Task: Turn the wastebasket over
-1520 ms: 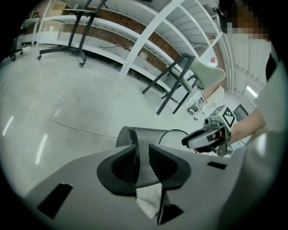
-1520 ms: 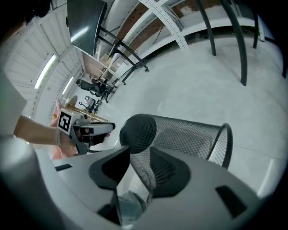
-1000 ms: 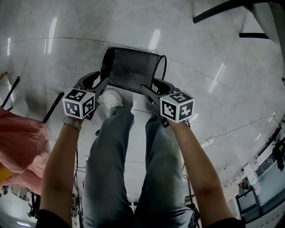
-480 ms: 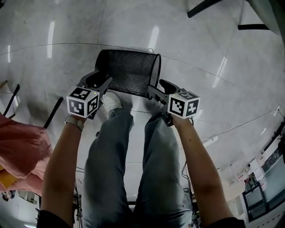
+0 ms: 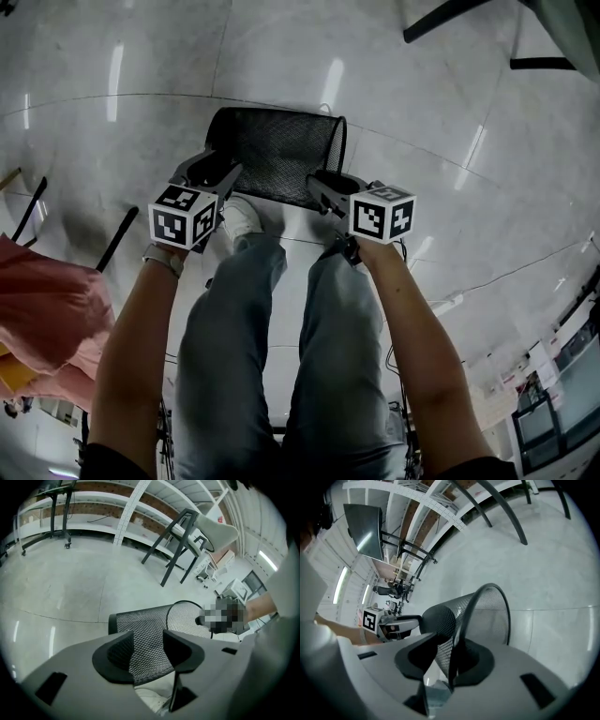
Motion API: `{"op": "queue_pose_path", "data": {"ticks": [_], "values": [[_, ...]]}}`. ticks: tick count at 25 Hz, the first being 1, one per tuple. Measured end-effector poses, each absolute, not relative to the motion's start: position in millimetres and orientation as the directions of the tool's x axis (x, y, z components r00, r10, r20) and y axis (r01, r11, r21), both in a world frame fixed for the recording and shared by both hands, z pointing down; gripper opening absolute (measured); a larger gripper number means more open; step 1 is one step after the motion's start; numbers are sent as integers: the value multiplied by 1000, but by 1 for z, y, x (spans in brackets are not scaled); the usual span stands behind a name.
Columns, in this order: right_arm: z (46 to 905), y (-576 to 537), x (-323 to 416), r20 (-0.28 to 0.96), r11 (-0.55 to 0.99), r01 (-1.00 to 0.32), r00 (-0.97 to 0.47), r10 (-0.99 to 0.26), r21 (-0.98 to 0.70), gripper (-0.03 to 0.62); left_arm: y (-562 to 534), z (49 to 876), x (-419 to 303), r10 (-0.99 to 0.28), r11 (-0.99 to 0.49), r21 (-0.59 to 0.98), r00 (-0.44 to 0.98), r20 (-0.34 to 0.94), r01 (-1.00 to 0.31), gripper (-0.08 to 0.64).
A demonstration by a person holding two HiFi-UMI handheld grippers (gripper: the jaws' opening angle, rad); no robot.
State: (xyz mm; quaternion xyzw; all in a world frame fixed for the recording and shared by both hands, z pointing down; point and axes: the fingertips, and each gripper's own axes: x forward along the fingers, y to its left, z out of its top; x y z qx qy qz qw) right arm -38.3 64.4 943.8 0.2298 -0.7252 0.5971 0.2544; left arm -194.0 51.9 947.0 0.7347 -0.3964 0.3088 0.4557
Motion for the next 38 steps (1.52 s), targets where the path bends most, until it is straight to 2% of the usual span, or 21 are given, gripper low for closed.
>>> {"op": "queue_pose_path", "data": {"ticks": [4, 10, 21, 25, 38], "values": [[916, 63, -44, 627, 250, -620, -776, -61, -743, 64, 63, 937, -185, -270, -295, 435, 511, 816, -851, 192], [883, 61, -27, 694, 320, -681, -714, -91, -659, 38, 67, 904, -168, -287, -273, 452, 521, 804, -849, 192], [870, 50, 52, 897, 392, -847, -429, -108, -358, 18, 81, 856, -148, -289, -272, 467, 534, 795, -842, 192], [878, 49, 69, 930, 402, -871, -351, -108, -282, 17, 86, 849, -147, -292, -273, 470, 538, 791, -839, 190], [902, 63, 18, 957, 410, -886, -277, -89, -218, 26, 104, 855, -183, -318, -215, 473, 519, 793, -854, 192]]}}
